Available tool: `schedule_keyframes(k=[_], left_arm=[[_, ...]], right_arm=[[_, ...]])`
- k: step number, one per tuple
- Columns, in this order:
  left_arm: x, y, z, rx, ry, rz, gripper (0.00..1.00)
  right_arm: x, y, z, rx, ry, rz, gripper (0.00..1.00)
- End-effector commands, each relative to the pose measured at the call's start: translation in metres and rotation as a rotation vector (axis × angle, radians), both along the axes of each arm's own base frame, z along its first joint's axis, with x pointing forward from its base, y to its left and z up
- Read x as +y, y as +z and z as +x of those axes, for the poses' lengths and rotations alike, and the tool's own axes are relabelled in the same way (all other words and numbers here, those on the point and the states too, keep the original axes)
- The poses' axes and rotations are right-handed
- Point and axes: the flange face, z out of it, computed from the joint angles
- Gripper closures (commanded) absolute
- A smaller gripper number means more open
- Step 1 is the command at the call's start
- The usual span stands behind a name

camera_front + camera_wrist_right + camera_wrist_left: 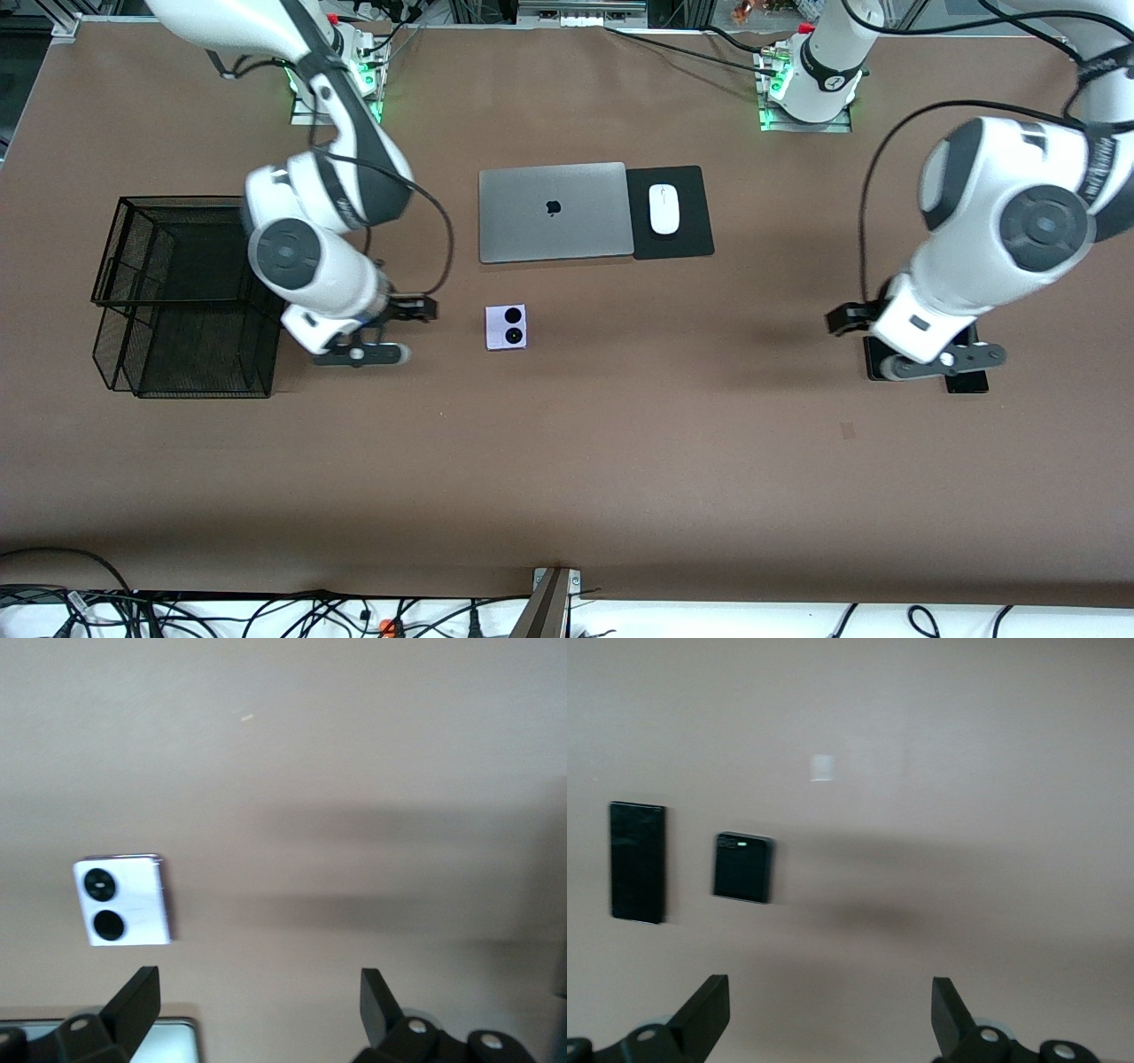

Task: Place phones with both arms
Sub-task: 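Grasp the white phone with the right gripper while the left grasps the flip phone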

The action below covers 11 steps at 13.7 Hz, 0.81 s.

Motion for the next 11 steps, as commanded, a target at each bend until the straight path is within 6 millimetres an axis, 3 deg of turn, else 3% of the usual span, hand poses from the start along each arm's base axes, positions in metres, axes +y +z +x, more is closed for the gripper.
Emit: schedule_keyframes(k=[1,3,5,7,11], left_arm=[[0.056,-0.021,-0.004,0.008,-0.039,-0.019,0.0],[0.09,-0.058,-0.013,0.004,-0.044,-0.03,0.0],[0.119,-0.102,-0.023,-0.049,-0.019,-0.035,0.0],[0.123,-0.141,-0.022,-0.053,-0.015,-0.043,0.0],[0.136,-0.208,-0.02,-0.03,0.007,-0.055,0.0]], right_arm=[[0.063,-0.04,-0.006,-0.031,-0.011,0.023,0.0],[0.09,-0.075,-0.008,-0.066,-0.039,0.038,0.0],[0.119,-0.104,-0.024,-0.097,-0.014,0.047,0.0],[0.12,-0.126,-0.03,-0.084,-0.001,0.029,0.0],[0.127,-0.138,-0.041,-0.08,0.045,-0.001,0.0]])
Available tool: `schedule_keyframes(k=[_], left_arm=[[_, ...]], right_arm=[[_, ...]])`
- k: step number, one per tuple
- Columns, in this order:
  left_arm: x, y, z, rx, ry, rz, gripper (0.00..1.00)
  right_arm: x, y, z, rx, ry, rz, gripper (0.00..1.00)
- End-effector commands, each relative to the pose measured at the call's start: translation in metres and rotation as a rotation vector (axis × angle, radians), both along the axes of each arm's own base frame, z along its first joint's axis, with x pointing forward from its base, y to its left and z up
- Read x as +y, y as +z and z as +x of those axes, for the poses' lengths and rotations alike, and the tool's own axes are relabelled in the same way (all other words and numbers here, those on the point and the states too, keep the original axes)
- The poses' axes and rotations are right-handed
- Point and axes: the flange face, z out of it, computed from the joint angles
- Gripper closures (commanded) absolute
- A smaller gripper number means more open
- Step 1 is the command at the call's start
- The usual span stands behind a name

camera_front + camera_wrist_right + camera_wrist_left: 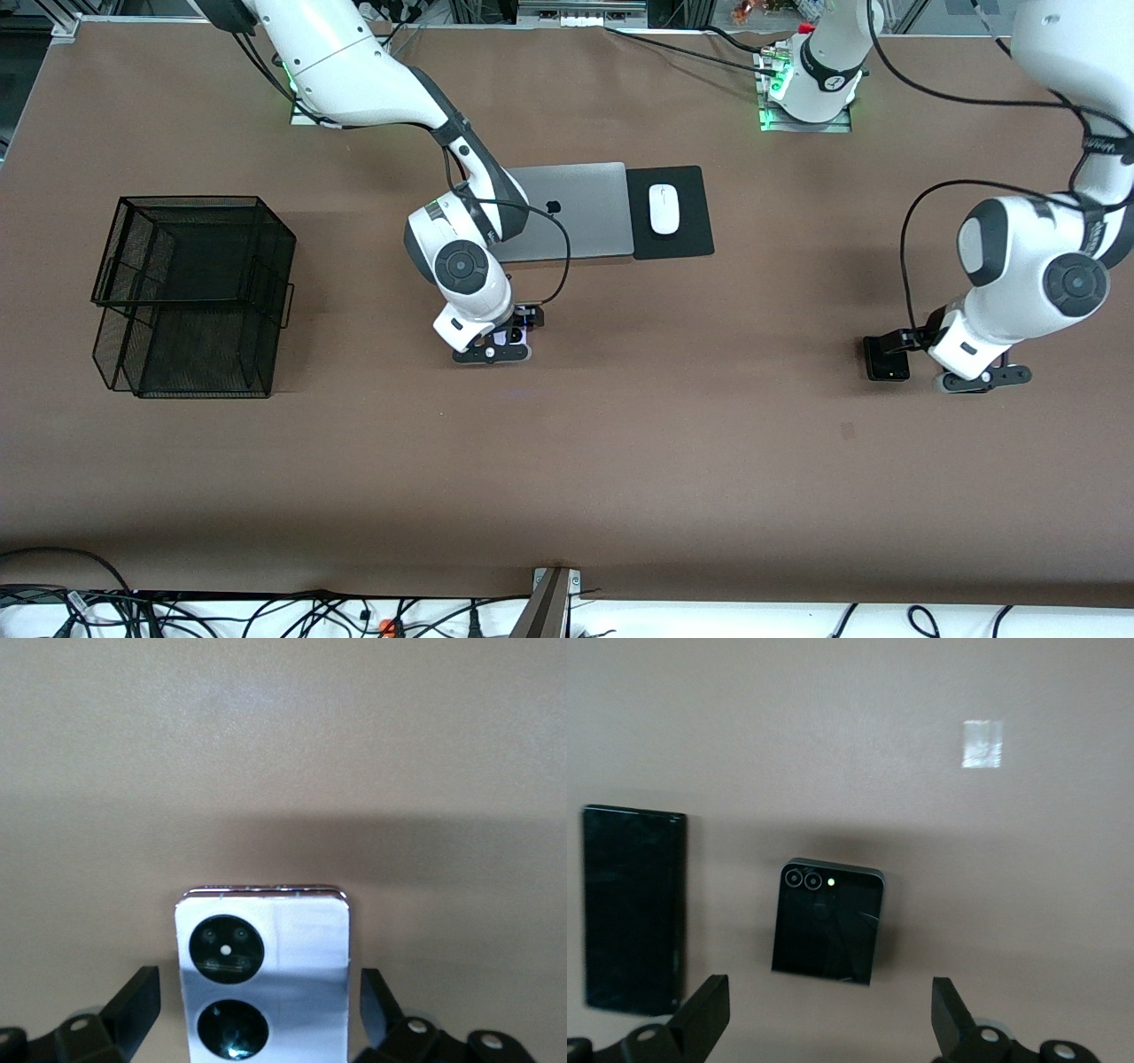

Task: Place phones with both arms
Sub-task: 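Grasp the white phone with the right gripper while the left grasps the flip phone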

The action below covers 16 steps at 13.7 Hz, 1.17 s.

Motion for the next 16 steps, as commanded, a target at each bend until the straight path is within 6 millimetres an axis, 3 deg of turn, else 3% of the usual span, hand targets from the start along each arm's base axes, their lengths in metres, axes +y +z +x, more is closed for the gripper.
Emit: schedule_keyframes(k=[1,3,4,6,7,9,10,12,14,16], left_arm=[[0.002,-0.036,0.003,-0.007,-0.013,-0.015,0.0],[0.008,-0.057,0.0,0.01,-0.037,-0.02,0.0],[0.011,-0.059,-0.001,0.003,-0.045,-0.022,0.0],[0.018,-0.064,-0.002,0.008,-0.07,-0.026,0.0],[0.02,-0.066,-0.003,0.011,-0.079,-0.027,0.0],[0.021,-0.073,-0.005,0.021,-0.092,-0.031,0.0],[0.021,-0.075,-0.005,0.022,-0.092,-0.031,0.0],[0.021,-0.077,-0.005,0.022,-0.094,-0.032,0.0],[0.019,-0.084,-0.005,0.013,-0.096,-0.034,0.0],[0.018,-0.088,-0.006,0.018,-0.097,-0.036,0.0]], right_arm=[[0.006,-0.006,-0.005,-0.006,0.027,-0.027,0.0],[0.007,-0.014,-0.007,0.001,0.033,-0.036,0.0],[0.007,-0.013,-0.007,-0.008,0.049,-0.045,0.06],[0.007,-0.01,-0.006,-0.03,0.076,-0.071,0.6],[0.007,-0.009,-0.005,-0.032,0.075,-0.07,0.65],[0.002,0.009,0.004,-0.046,0.065,-0.06,0.65],[-0.013,0.037,0.017,-0.062,0.048,-0.061,0.65],[-0.065,0.089,0.048,-0.02,-0.058,-0.061,0.65],[-0.11,0.123,0.059,0.02,-0.092,-0.083,0.65],[-0.174,0.151,0.074,0.064,-0.122,-0.117,0.66]])
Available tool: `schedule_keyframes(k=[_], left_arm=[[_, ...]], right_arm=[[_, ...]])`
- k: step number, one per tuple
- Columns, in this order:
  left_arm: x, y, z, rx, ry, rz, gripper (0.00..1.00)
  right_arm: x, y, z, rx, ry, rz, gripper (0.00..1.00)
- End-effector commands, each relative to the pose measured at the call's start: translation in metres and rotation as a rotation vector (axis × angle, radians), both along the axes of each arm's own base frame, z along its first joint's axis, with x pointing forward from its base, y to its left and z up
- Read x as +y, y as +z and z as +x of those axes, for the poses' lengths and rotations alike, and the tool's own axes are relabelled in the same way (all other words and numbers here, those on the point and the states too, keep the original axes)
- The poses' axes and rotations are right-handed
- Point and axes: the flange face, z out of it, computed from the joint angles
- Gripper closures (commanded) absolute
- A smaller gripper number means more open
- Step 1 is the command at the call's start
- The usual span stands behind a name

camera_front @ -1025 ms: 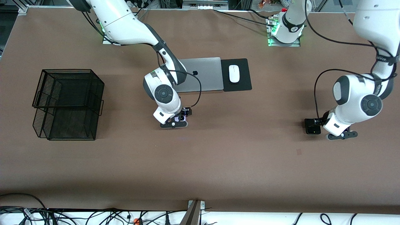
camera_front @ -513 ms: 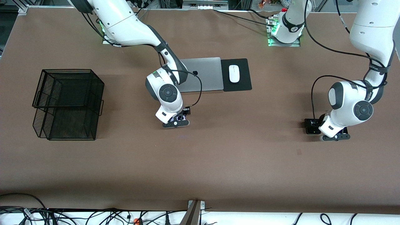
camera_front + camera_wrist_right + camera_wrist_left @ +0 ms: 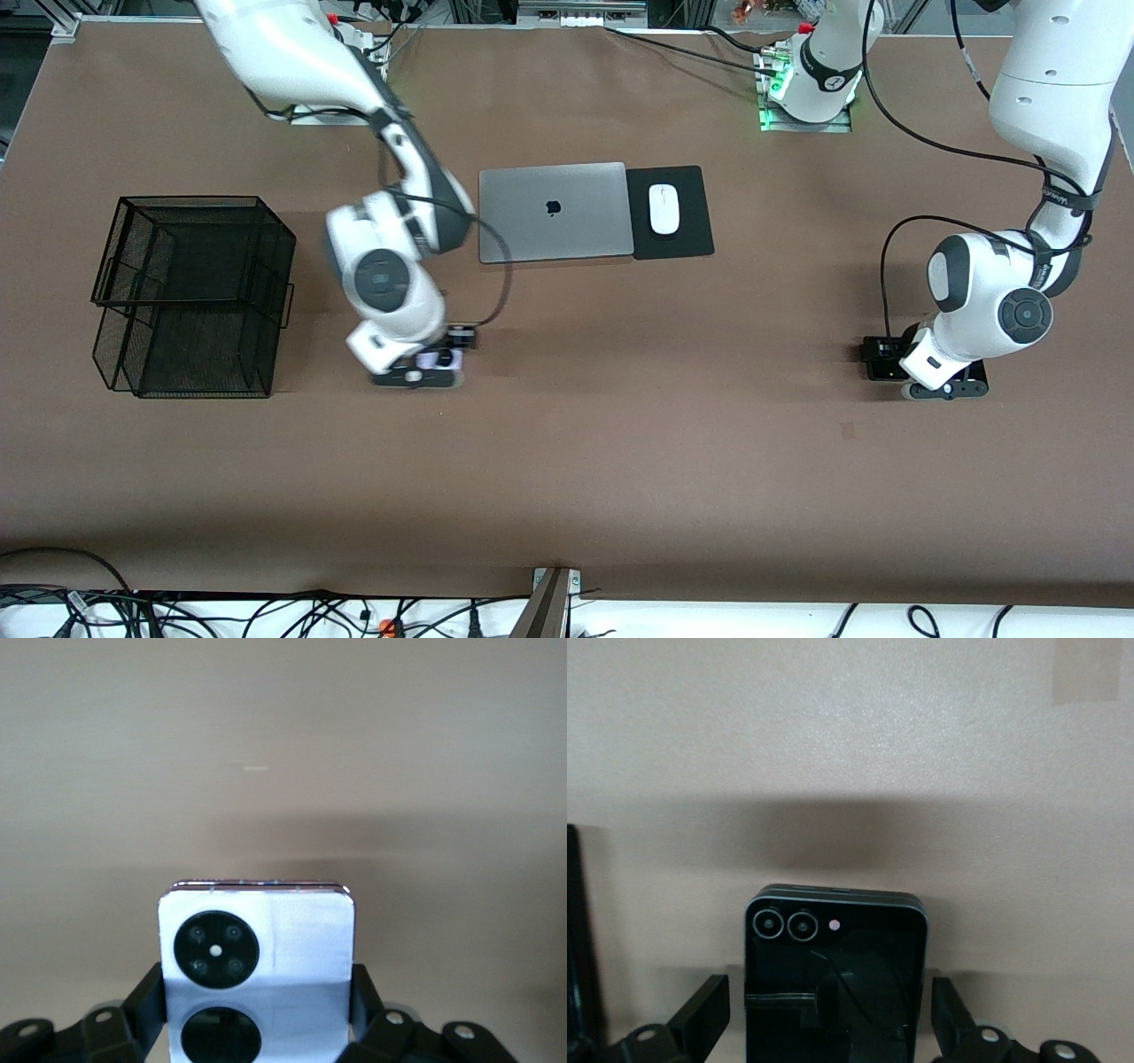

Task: Place phones with both arms
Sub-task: 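Place the white phone in the organizer while the left gripper carries the flip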

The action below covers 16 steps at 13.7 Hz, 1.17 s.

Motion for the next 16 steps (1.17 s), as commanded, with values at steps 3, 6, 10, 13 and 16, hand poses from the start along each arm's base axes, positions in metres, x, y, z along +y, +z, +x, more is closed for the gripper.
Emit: schedule_keyframes(k=[3,6,10,13,16], left_arm=[[0.0,-0.003,0.002,-0.008,-0.022,-0.007,0.35],[-0.002,0.009,0.006,-0.021,-0.025,-0.007,0.95],[-0.077,0.098,0.028,-0.032,-0.072,-0.053,1.0],[-0.183,0.175,0.049,0.024,-0.031,-0.105,1.0],[-0.3,0.182,0.038,0.039,0.075,-0.134,1.0]], right_arm=[[-0.138,0.08,0.001,0.133,-0.008,-0.009,0.69],[-0.225,0.116,-0.013,0.217,-0.033,-0.022,0.69],[-0.341,0.104,-0.045,0.284,-0.075,-0.014,0.69],[-0.405,0.054,-0.077,0.295,-0.062,0.006,0.71],[-0.432,0.026,-0.099,0.301,-0.084,0.009,0.71]])
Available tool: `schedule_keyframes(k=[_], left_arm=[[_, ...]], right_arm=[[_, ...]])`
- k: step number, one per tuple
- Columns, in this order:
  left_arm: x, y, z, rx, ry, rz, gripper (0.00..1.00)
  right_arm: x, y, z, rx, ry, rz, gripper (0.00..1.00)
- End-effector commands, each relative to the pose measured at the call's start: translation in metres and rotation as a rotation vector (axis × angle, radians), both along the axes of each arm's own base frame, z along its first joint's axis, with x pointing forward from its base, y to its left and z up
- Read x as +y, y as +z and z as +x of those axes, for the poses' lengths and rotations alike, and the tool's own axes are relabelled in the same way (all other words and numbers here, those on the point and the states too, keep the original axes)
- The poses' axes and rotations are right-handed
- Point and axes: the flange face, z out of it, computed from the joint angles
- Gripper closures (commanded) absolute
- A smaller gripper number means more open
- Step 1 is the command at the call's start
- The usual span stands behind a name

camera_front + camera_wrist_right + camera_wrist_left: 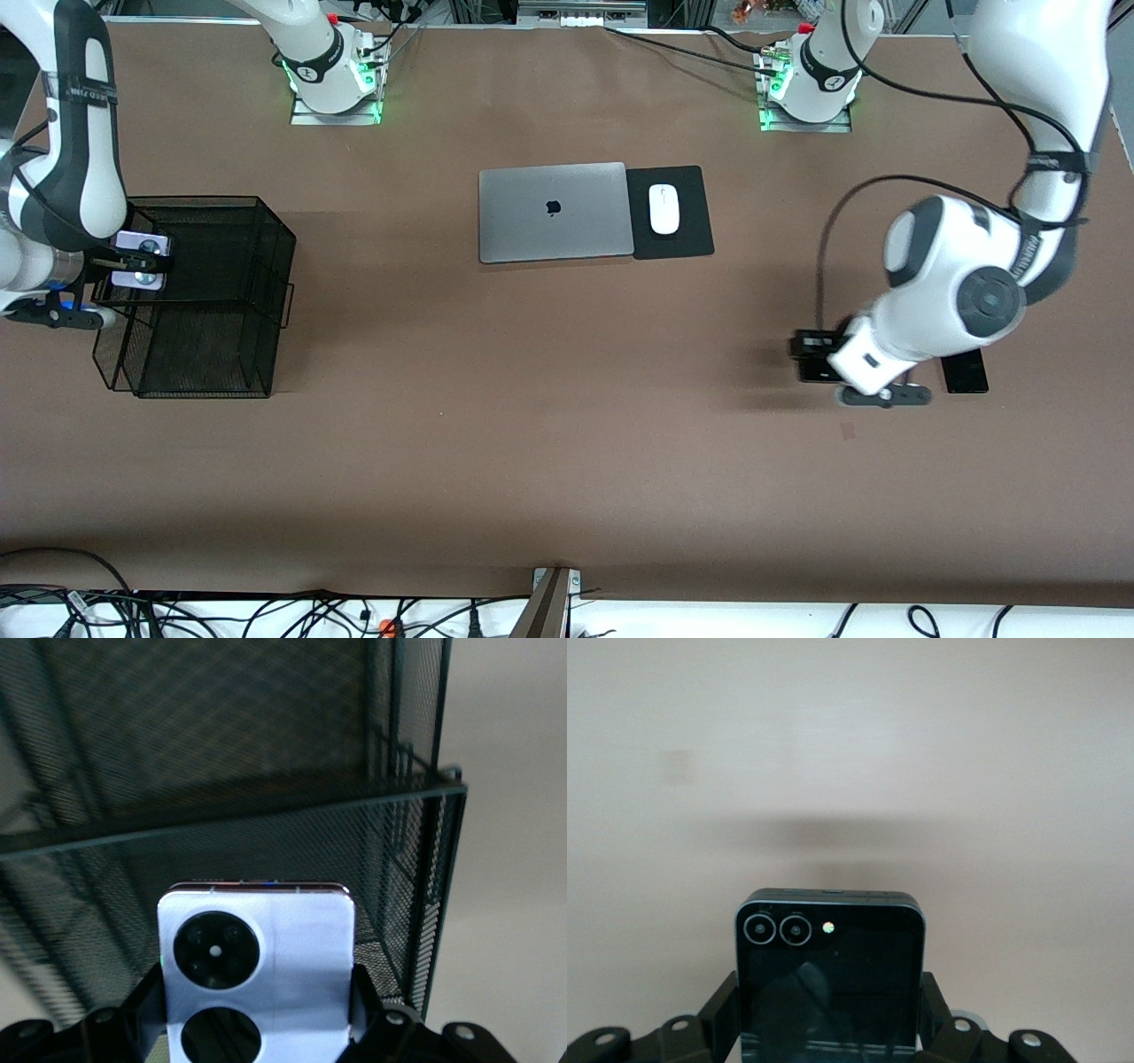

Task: Place phones with both arms
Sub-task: 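Place the white phone in the organizer while the left gripper carries the flip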

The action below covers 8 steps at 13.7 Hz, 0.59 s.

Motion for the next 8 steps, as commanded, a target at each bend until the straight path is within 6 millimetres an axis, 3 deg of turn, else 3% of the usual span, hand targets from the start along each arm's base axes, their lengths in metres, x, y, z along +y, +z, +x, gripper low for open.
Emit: schedule_keyframes(k=[1,3,4,6,8], left_arm=[[-0.097,-0.013,-0.007,0.053,0.084,-0.043,1.0],[-0.173,-0.02,-0.007,0.053,0.149,-0.068,1.0],[-0.204,-0.029,-0.006,0.044,0.173,-0.088,1.0],[-0.264,-0.042,-0.003,-0.017,0.22,-0.164,1.0],[-0.303,-0.057,-0.008,-0.065,0.227,-0.202,1.0]], right_arm=[[-0.008,-0.016,-0.019,-0.038,0.031,0.029,0.7],[-0.014,-0.026,-0.024,-0.055,0.03,0.03,0.67],[-0.014,-0.026,-0.023,-0.055,0.03,0.03,0.55],[-0.016,-0.025,-0.024,-0.048,0.044,0.038,0.0],[-0.014,-0.013,-0.019,-0.043,0.05,0.043,0.0]])
